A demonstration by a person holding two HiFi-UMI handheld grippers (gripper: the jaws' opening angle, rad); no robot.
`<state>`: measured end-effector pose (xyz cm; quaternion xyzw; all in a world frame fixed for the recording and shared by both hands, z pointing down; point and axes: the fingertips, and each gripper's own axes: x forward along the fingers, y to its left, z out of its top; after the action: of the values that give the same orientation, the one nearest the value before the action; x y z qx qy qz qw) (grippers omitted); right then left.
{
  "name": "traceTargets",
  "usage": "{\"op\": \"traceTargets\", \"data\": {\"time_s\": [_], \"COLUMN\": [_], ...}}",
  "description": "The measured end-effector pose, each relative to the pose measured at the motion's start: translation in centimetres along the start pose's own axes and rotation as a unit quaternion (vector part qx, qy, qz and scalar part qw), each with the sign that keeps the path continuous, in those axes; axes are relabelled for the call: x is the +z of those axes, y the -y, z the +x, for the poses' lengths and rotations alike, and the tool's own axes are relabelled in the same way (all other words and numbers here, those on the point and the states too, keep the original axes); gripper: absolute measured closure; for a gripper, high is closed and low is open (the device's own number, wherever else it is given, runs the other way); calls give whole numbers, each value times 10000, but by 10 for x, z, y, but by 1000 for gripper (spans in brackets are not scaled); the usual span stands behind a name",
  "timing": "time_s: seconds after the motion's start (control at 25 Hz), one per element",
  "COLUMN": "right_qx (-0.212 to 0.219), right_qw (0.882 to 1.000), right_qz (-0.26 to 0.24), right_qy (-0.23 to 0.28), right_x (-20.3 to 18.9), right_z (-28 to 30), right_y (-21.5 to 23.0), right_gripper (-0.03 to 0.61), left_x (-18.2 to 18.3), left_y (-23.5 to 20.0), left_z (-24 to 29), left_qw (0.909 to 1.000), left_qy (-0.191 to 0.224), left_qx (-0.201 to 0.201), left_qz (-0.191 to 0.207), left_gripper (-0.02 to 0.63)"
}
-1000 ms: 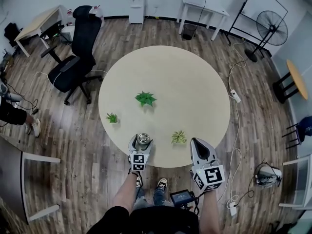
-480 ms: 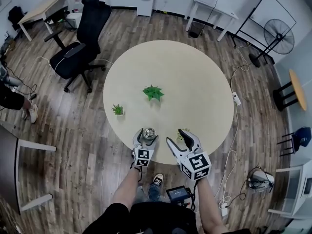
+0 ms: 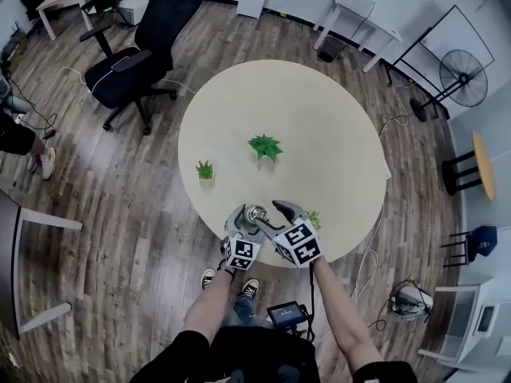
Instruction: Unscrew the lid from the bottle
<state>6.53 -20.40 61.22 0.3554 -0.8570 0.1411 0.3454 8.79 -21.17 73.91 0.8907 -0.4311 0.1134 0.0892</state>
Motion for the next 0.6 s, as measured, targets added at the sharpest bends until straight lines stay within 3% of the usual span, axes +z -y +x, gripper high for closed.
{"op": "traceTargets", "data": {"time_s": [0.28, 0.6], "right_qx": [147, 465], "right_qw": [9991, 9989], "right_qz": [-178, 5], "right_qy": [-364, 106], "right_x": [-27, -31], "right_z": [39, 49], "right_y": [-4, -8], "right_gripper": [318, 342], "left_x": [1, 0], "left_y": [0, -1], "left_z": [-1, -1], "left_qw": [9999, 9994], "left_qy": [88, 111], "left_qx": [-123, -321], "left_qz": [6, 3], "left_gripper": [239, 239]}}
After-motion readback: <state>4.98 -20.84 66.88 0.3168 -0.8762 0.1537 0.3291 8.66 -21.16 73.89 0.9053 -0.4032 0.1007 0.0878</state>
